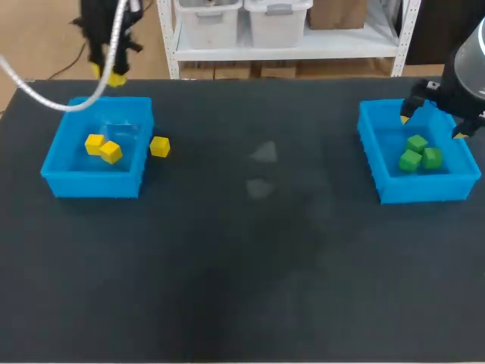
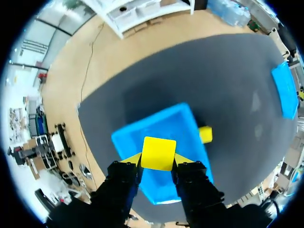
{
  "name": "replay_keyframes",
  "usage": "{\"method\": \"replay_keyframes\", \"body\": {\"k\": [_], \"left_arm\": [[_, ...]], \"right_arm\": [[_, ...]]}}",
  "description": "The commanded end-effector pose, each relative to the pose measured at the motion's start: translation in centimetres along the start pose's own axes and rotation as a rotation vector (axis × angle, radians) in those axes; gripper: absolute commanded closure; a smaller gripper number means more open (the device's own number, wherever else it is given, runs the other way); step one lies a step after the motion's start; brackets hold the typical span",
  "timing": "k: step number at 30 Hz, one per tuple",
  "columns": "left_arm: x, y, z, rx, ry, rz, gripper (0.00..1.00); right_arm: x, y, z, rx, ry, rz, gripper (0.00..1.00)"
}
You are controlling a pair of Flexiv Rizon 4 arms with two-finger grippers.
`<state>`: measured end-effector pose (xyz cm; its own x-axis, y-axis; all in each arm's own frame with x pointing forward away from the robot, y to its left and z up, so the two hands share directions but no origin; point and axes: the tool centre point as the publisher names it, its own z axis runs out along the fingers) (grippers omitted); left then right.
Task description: Put the green cubes in the right bin and the yellow cubes in the left bin.
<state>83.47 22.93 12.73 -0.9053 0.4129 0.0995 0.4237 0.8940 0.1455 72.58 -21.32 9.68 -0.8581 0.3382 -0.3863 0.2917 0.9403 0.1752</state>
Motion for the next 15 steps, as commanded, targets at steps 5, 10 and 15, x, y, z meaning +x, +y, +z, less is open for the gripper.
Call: {"method": "replay_keyframes", "body": {"k": [5, 10, 15], "left_arm": [[12.2, -0.1, 2.2, 0.018, -0.339, -0.011, 1.0], [12.2, -0.3, 2.7, 0.013, -0.324, -0.001, 1.0], [11.8, -0.3, 2.7, -0.017, -0.312, 0.016, 0.0]], "right_arm": [[0.2, -0.1, -0.1, 0.0, -0.007, 0.001, 0.0], [0.2, -0.1, -0.1, 0.0, -0.007, 0.001, 0.0], [0.2, -0.1, -0.1, 0.0, -0.007, 0.001, 0.0]]}}
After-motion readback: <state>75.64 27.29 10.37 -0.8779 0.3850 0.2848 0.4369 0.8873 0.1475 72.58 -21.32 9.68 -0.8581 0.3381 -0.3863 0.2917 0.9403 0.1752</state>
